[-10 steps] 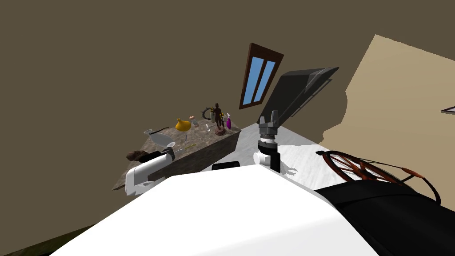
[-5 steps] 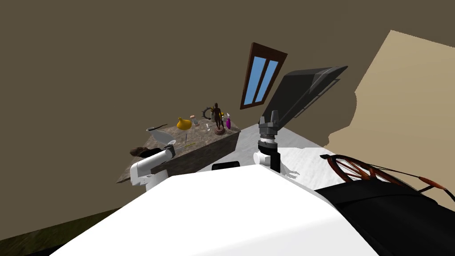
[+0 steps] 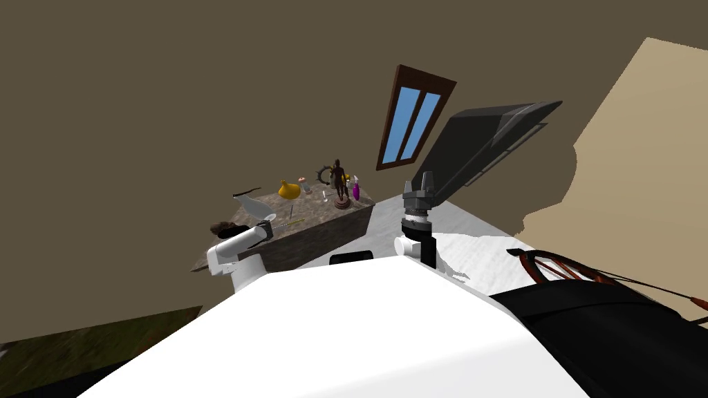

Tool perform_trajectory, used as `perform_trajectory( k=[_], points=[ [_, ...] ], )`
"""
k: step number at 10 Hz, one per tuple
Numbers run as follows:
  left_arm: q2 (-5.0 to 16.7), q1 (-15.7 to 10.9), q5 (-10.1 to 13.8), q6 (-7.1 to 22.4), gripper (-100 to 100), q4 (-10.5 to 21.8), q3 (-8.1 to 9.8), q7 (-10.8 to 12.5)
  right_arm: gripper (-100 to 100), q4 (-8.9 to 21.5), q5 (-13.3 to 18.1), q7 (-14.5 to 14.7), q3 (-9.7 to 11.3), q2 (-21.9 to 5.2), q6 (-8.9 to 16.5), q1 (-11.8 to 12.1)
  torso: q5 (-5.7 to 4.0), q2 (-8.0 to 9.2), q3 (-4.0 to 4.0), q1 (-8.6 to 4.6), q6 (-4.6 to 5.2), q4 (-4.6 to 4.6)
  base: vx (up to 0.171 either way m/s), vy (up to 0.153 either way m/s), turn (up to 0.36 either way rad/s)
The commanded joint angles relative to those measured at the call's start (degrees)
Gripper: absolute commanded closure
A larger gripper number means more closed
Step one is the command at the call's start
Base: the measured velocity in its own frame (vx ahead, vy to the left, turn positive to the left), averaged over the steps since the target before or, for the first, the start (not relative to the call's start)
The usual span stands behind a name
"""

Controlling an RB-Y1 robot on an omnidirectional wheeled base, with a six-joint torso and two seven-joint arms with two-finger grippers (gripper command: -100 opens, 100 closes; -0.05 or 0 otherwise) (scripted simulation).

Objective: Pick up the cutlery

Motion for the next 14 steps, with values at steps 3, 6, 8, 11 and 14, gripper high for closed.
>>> perform_trajectory(
  k=[3, 6, 8, 11, 14],
  points=[
    [1.5, -5.5, 1.5, -0.9, -100, 5.5, 3.42, -4.8, 0, 0.0, 0.0, 0.0, 0.0, 0.0, 0.0, 0.0, 0.02, -0.05, -0.03, 0.11, 0.03, -0.01, -0.014, -0.047, 0.068],
    [2.2, -9.7, 2.3, -1.7, -100, 10.1, 5.6, -7.8, 0, 0.0, 0.0, 0.0, 0.0, 0.0, 0.0, 0.0, 0.01, -0.03, -0.02, 0.04, 0.0, -0.01, -0.018, -0.057, 0.087],
    [2.2, -9.6, 2.3, -1.6, -100, 10.4, 5.54, -7.7, 0, 0.0, 0.0, 0.0, 0.0, 0.0, 0.0, 0.0, 0.02, -0.05, -0.03, 0.11, 0.03, -0.01, -0.007, -0.019, -0.015],
    [2.2, -9.6, 2.3, -1.6, 100, 10.5, 5.54, -7.8, 0, 0.0, 0.0, 0.0, 0.0, 0.0, 0.0, 0.0, 0.05, -0.08, -0.04, 0.24, 0.01, -0.02, 0.0, 0.0, 0.0],
    [2.2, -9.6, 2.3, -1.6, 0, 10.5, 5.54, -7.8, 0, 0.0, 0.0, 0.0, 0.0, 0.0, 0.0, 0.0, 0.05, -0.09, -0.05, 0.25, 0.01, -0.02, 0.0, 0.0, 0.0]
  ],
)
